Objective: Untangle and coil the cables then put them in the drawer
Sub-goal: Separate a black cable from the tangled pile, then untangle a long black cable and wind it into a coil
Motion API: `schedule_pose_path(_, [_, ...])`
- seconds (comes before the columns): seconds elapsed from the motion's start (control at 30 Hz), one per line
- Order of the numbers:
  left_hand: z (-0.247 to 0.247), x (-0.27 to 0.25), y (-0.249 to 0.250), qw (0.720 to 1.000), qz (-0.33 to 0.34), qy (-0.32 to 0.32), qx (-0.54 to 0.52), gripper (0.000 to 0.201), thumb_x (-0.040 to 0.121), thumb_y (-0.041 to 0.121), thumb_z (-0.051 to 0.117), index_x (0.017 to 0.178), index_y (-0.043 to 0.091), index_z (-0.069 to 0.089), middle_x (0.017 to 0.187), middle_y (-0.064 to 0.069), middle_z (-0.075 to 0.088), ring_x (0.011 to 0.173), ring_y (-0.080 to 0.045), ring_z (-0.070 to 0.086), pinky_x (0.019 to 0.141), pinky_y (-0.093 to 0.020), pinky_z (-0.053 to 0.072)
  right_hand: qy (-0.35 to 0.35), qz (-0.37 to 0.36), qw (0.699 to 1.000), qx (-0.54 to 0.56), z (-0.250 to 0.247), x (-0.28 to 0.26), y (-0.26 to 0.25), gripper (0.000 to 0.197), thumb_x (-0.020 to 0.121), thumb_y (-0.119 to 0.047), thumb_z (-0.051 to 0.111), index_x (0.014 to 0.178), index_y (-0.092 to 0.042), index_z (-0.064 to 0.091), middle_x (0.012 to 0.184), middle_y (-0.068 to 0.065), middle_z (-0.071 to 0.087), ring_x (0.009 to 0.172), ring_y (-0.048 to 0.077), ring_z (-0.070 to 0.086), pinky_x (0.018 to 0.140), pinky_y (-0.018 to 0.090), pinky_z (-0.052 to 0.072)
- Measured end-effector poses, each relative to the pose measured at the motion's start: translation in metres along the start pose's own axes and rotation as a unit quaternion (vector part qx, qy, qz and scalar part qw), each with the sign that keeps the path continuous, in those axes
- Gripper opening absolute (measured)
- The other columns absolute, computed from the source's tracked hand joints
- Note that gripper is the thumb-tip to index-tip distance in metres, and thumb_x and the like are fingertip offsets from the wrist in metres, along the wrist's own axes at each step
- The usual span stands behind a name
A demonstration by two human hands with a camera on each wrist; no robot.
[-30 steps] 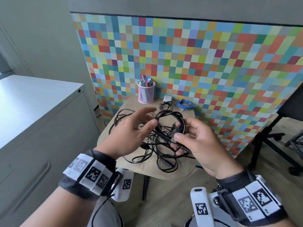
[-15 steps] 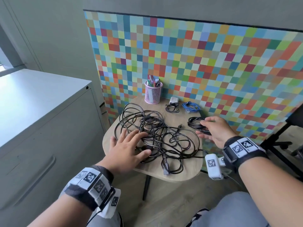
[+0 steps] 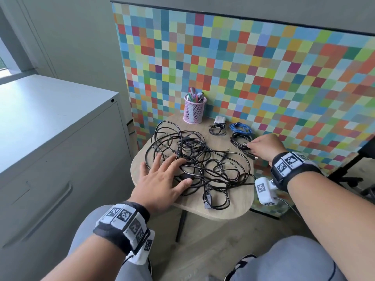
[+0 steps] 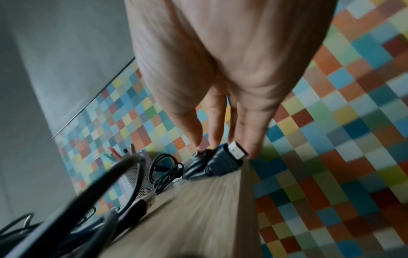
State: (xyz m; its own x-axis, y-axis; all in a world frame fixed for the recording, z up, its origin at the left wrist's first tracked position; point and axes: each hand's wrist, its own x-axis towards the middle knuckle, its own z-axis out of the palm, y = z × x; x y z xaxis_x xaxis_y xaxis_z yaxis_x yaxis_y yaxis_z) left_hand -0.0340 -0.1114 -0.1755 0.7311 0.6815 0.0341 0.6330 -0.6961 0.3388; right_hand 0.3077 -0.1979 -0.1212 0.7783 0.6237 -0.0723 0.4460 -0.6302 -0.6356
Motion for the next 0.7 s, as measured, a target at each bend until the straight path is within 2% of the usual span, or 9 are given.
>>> schedule_pose_path(0.1, [0.000,0.000,0.000,1.000,0.001,0.003,-0.006,0.074,0.089,0.087,0.012,0.154,0.052,0.011,0.170,0.019,0.012,0.159,-0.020,-0.009,0.124,-0.061,-0.004,-0.019,-0.052,0.994,-0.091,-0.008,-0.009,-0.015,0.028,0.092,-0.031,0.070,0.093,-0.005,0.080,0.101,0.017,0.076,0.099,0.039,0.069,0.090,0.042,0.057])
schedule_pose_path(0.17, [0.000,0.000,0.000,1.000,0.001,0.004,-0.006,0.073,0.089,0.086,0.012,0.154,0.052,0.012,0.169,0.020,0.013,0.160,-0.020,-0.006,0.124,-0.061,-0.004,-0.006,-0.092,0.990,-0.104,-0.013,-0.019,-0.026,0.017,0.092,-0.026,0.068,0.083,-0.017,0.080,0.094,0.002,0.077,0.094,0.028,0.070,0.086,0.037,0.057])
schedule_pose_path(0.23, [0.001,0.000,0.000,1.000,0.003,0.011,-0.001,0.073,0.090,0.086,0.012,0.154,0.052,0.013,0.168,0.020,0.016,0.159,-0.020,0.005,0.124,-0.061,-0.001,0.003,-0.140,0.982,-0.123,-0.014,-0.028,-0.039,0.019,0.089,-0.021,0.065,0.074,-0.019,0.076,0.083,-0.006,0.075,0.084,0.022,0.069,0.079,0.035,0.058])
schedule_pose_path(0.3, [0.002,0.001,0.000,1.000,0.004,0.015,0.004,0.073,0.089,0.087,0.011,0.153,0.052,0.013,0.167,0.020,0.018,0.158,-0.018,0.014,0.123,-0.062,0.001,-0.028,-0.187,0.970,-0.156,-0.009,-0.039,-0.054,0.019,0.088,-0.020,0.065,0.073,-0.019,0.076,0.079,-0.008,0.074,0.081,0.018,0.068,0.077,0.034,0.058])
schedule_pose_path(0.4, [0.003,0.001,-0.001,1.000,0.003,0.017,0.008,0.072,0.089,0.088,0.010,0.152,0.052,0.014,0.167,0.020,0.019,0.157,-0.017,0.018,0.123,-0.063,0.003,-0.104,-0.220,0.943,-0.229,0.005,-0.056,-0.075,0.010,0.091,-0.033,0.071,0.089,-0.026,0.079,0.091,-0.011,0.074,0.091,0.015,0.068,0.082,0.031,0.055])
schedule_pose_path(0.5, [0.002,0.000,0.000,1.000,0.004,0.015,0.008,0.074,0.088,0.088,0.008,0.152,0.053,0.015,0.167,0.021,0.020,0.156,-0.018,0.020,0.122,-0.063,0.005,-0.140,-0.222,0.917,-0.300,0.027,-0.061,-0.075,0.033,0.094,-0.046,0.069,0.121,-0.029,0.073,0.116,-0.007,0.072,0.109,0.018,0.066,0.092,0.031,0.053])
schedule_pose_path(0.53, [0.002,0.000,0.000,1.000,0.004,0.015,0.007,0.073,0.088,0.088,0.008,0.152,0.053,0.015,0.167,0.021,0.020,0.156,-0.018,0.021,0.122,-0.063,0.005,-0.144,-0.217,0.916,-0.306,0.034,-0.062,-0.074,0.039,0.096,-0.047,0.067,0.130,-0.028,0.069,0.123,-0.004,0.070,0.114,0.020,0.065,0.094,0.030,0.051])
schedule_pose_path(0.6, [0.001,0.000,0.000,1.000,0.002,0.015,0.008,0.073,0.089,0.087,0.009,0.152,0.052,0.015,0.167,0.021,0.021,0.156,-0.018,0.021,0.122,-0.062,0.005,-0.138,-0.208,0.923,-0.295,0.044,-0.062,-0.072,0.039,0.097,-0.044,0.066,0.132,-0.028,0.066,0.128,-0.002,0.069,0.116,0.022,0.063,0.091,0.030,0.049])
schedule_pose_path(0.7, [0.001,0.000,0.000,1.000,0.004,0.024,0.010,0.073,0.090,0.086,0.010,0.153,0.051,0.016,0.166,0.020,0.023,0.155,-0.019,0.022,0.122,-0.060,0.005,-0.092,-0.205,0.951,-0.215,0.047,-0.065,-0.076,0.019,0.096,-0.035,0.064,0.113,-0.031,0.073,0.121,0.000,0.069,0.109,0.024,0.064,0.088,0.030,0.049])
